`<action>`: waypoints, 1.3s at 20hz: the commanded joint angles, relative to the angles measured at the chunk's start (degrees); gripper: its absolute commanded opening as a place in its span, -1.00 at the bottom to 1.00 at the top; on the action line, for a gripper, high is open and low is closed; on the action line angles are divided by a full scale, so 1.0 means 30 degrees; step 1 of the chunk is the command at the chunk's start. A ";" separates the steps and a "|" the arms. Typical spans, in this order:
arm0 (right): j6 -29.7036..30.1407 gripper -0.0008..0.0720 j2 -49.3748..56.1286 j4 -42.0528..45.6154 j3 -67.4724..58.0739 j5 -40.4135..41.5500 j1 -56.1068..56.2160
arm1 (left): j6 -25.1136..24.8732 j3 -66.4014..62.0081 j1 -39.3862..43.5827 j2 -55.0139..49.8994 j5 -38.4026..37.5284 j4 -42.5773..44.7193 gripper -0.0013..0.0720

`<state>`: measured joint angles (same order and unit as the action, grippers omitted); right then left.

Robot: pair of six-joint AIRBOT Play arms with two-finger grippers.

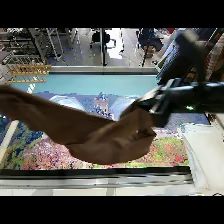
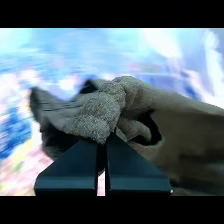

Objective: Fold the clothes and pants, and hang the long-sleeved shirts on hangers.

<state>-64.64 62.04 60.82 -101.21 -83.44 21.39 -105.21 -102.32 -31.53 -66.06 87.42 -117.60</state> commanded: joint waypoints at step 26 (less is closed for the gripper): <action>0.5326 0.30 1.0411 -0.6637 0.9544 0.8335 -0.2346 | -0.1093 0.0029 -0.7104 -0.9063 0.1661 -0.0452 -0.94</action>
<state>-59.02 87.55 47.94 -68.12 -57.71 12.84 -108.47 -102.21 -52.80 -93.17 92.33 -116.86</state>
